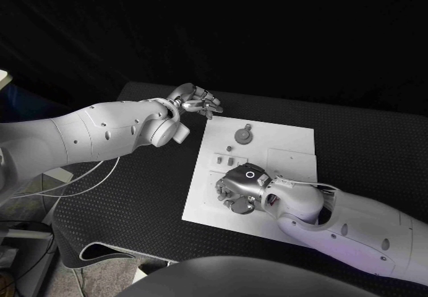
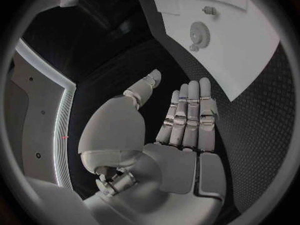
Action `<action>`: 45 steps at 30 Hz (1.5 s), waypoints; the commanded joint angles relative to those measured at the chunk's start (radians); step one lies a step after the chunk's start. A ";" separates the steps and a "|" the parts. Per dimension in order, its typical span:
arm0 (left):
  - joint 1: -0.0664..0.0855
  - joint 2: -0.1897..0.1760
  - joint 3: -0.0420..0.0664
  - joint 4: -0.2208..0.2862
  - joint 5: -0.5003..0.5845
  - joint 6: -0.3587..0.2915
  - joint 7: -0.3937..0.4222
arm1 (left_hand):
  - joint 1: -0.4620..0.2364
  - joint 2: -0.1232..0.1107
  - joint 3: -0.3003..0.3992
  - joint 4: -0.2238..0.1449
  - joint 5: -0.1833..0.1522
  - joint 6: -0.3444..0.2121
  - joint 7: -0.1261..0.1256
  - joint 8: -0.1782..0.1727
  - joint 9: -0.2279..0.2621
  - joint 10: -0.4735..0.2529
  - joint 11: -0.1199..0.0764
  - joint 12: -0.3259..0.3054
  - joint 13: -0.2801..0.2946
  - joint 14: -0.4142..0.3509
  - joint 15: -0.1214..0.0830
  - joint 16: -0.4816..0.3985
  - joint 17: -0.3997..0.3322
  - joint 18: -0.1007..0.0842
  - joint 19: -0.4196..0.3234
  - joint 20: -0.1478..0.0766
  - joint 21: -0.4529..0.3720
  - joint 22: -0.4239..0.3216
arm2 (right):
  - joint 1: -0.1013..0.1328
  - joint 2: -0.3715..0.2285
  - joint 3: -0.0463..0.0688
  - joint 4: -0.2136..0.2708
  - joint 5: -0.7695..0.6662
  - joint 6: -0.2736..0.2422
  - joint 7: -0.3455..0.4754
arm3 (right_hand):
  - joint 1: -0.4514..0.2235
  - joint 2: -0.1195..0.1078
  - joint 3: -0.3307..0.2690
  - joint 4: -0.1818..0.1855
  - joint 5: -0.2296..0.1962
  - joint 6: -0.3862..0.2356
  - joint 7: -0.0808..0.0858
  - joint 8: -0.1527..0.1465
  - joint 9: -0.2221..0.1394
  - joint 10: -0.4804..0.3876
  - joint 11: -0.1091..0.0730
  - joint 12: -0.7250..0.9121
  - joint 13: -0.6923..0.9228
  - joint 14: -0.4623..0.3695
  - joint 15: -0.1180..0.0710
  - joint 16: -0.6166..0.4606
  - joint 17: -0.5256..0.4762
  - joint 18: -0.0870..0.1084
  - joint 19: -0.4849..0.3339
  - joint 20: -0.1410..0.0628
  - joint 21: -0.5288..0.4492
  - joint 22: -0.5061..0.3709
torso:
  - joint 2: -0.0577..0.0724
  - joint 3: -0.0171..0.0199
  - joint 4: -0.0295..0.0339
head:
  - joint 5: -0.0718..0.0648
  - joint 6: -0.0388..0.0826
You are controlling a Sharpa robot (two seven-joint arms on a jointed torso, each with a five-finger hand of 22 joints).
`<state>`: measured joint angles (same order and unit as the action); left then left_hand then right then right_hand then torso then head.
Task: Assemble the parts on the task board
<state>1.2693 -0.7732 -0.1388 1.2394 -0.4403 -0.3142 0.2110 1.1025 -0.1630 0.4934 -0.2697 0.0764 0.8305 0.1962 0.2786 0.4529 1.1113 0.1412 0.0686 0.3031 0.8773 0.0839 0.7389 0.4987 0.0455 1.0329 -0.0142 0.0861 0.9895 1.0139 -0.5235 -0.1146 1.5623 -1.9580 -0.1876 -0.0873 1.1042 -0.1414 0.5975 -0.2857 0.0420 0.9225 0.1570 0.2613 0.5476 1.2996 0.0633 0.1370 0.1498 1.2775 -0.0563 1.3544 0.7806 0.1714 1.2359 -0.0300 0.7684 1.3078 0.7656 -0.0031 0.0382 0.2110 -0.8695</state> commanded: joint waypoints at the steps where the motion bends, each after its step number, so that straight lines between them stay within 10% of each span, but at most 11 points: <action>1: 0.001 0.001 0.001 0.002 -0.001 0.013 0.006 | 0.005 0.007 -0.005 -0.003 -0.004 -0.009 0.001 0.003 0.001 -0.006 0.000 0.000 -0.001 0.003 0.003 -0.004 0.001 0.018 0.005 0.002 -0.005 -0.001 | 0.000 0.002 0.000 0.002 0.020 -0.009 0.012 | -0.010 -0.012 -0.013 0.001 0.005 -0.013 0.004 -0.008 -0.002 -0.014 0.002 -0.010 -0.002 0.001 0.009 0.001 0.002 0.090 -0.002 -0.008 0.005 0.017 | 0.000 0.0004 0.0006 | 0.000 0.000; 20: 0.001 0.002 0.001 -0.002 -0.001 0.014 0.006 | 0.007 0.005 -0.006 -0.005 -0.005 -0.010 0.001 0.003 0.001 -0.006 0.001 0.001 -0.001 0.004 0.003 -0.005 0.003 0.018 0.005 0.002 -0.006 -0.001 | 0.000 -0.044 0.003 0.046 0.050 -0.155 0.022 | -0.026 -0.056 -0.025 0.009 0.006 -0.065 0.023 -0.028 -0.012 -0.076 0.029 -0.051 -0.012 0.002 0.036 0.004 0.004 0.090 0.001 -0.012 0.001 0.015 | -0.001 0.0009 0.0002 | -0.010 0.009; 29: 0.001 0.004 0.001 -0.016 -0.001 0.014 0.009 | 0.006 0.005 -0.007 -0.005 -0.005 -0.010 0.001 0.003 0.001 -0.006 0.001 0.001 -0.001 0.004 0.003 -0.005 0.004 0.018 0.006 0.002 -0.006 -0.001 | 0.032 -0.126 0.054 0.089 0.141 -0.194 0.029 | -0.019 -0.055 -0.021 0.009 0.006 -0.060 0.023 -0.024 -0.011 -0.074 0.028 -0.051 -0.011 0.002 0.035 0.006 0.005 0.090 0.003 -0.013 0.001 0.015 | -0.002 0.0017 -0.0028 | -0.038 0.039; 33: 0.000 0.005 0.000 -0.023 -0.001 0.014 0.008 | 0.006 0.005 -0.007 -0.005 -0.005 -0.010 0.001 0.003 0.001 -0.006 0.001 0.001 0.000 0.004 0.003 -0.005 0.004 0.018 0.006 0.002 -0.006 -0.001 | 0.066 -0.185 0.077 0.103 0.319 -0.176 0.017 | -0.031 -0.051 -0.022 0.022 0.006 -0.050 0.021 -0.016 -0.008 -0.059 0.024 -0.044 -0.004 0.002 0.031 0.008 0.006 0.090 0.003 -0.011 0.002 0.016 | -0.003 0.0020 -0.0045 | -0.059 0.054; 39: -0.001 0.007 0.000 -0.036 -0.001 0.017 0.009 | 0.006 0.006 -0.007 -0.005 -0.005 -0.006 0.000 0.005 0.002 -0.006 0.000 0.001 0.000 0.005 0.003 -0.006 0.005 0.018 0.006 0.002 -0.006 -0.001 | 0.132 -0.277 0.080 0.122 0.552 -0.085 -0.057 | -0.109 -0.037 -0.039 0.080 0.006 -0.022 0.009 0.006 0.005 -0.025 0.010 -0.022 0.018 -0.015 0.018 -0.010 -0.002 0.089 -0.018 -0.001 -0.013 0.012 | -0.006 0.0027 -0.0109 | -0.077 0.069; 45: -0.004 0.008 -0.001 -0.042 0.000 0.022 0.010 | 0.004 0.007 -0.009 -0.004 -0.005 -0.002 -0.002 0.008 0.002 -0.005 0.000 0.001 0.000 0.006 0.003 -0.006 0.007 0.018 0.007 0.001 -0.006 0.000 | 0.163 -0.355 0.080 0.131 0.684 0.030 -0.176 | -0.207 -0.046 -0.061 0.175 0.008 0.021 -0.038 0.052 0.054 0.137 -0.064 0.186 0.212 -0.020 -0.048 -0.021 -0.004 0.090 -0.022 0.002 -0.025 0.008 | -0.011 0.0036 -0.0168 | -0.082 0.071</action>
<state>1.2655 -0.7669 -0.1399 1.1972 -0.4407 -0.3092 0.2107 1.1025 -0.1630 0.4906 -0.2724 0.0764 0.8270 0.1997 0.2828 0.4544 1.1113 0.1411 0.0686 0.3031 0.8773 0.0839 0.7389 0.5052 0.0455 1.0329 -0.0142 0.0861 0.9897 1.1771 -0.8750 -0.0334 1.6908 -1.4218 -0.2644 -0.1668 0.9045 -0.1895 0.5376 -0.1144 0.0467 0.9454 0.1231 0.3118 0.5988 1.4108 0.0120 0.3079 0.3484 1.2741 -0.0837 1.3377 0.7772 0.2017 1.2075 -0.0274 0.7467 1.3075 0.7580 0.0004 0.0255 0.1310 -0.7992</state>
